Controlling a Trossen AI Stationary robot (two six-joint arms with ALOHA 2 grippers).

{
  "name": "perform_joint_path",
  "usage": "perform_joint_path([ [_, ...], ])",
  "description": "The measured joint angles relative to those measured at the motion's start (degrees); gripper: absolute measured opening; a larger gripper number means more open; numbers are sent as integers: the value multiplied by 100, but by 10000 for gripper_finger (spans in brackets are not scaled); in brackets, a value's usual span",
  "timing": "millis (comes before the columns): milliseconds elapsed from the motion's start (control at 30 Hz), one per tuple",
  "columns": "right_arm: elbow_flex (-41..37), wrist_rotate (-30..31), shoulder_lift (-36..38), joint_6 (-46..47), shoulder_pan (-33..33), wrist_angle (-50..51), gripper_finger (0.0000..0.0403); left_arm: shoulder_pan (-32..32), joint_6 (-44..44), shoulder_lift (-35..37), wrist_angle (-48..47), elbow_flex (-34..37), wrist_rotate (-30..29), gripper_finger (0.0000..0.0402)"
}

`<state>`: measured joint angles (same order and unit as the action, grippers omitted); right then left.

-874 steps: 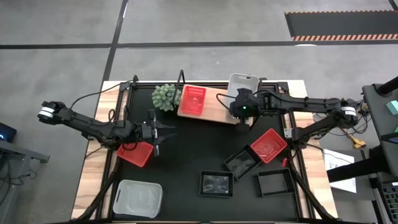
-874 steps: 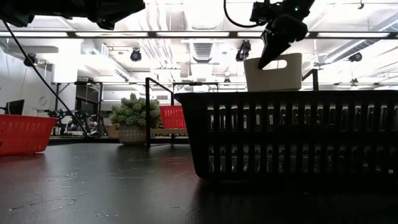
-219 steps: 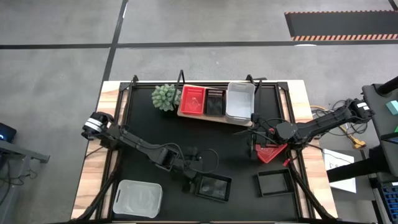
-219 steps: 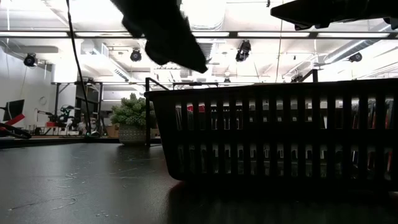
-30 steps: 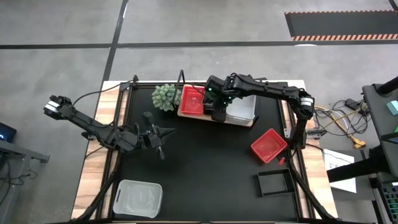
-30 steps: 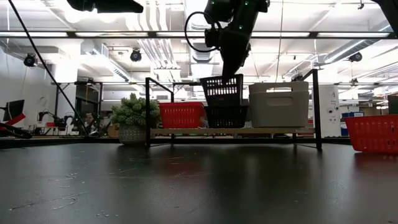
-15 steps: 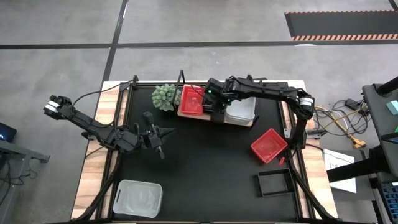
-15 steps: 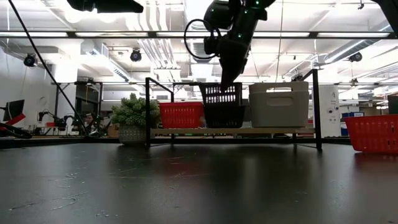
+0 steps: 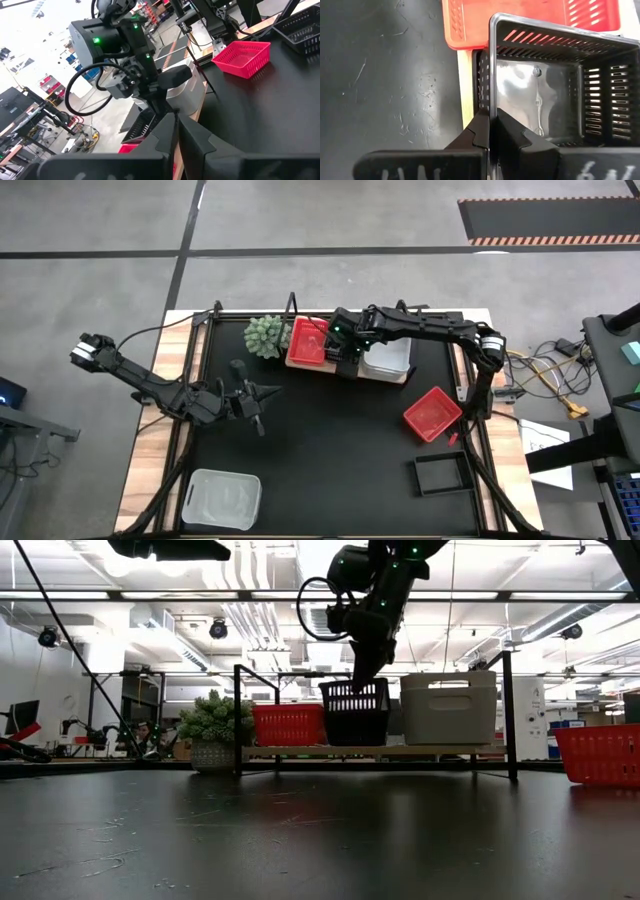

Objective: Stack baskets on shelf by color
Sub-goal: Stack the left black basket on top of the black basket on the shelf

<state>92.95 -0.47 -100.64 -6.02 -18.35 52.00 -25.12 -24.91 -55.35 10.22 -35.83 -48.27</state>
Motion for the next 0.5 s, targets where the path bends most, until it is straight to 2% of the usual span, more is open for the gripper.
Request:
perform_joint_path([
  [233,-2,-300,0,-147,24,51,15,2,0,0,-2,0,0,5],
  [500,41,-300,0,-101,22,439,81,1,0,0,-2,0,0,5],
])
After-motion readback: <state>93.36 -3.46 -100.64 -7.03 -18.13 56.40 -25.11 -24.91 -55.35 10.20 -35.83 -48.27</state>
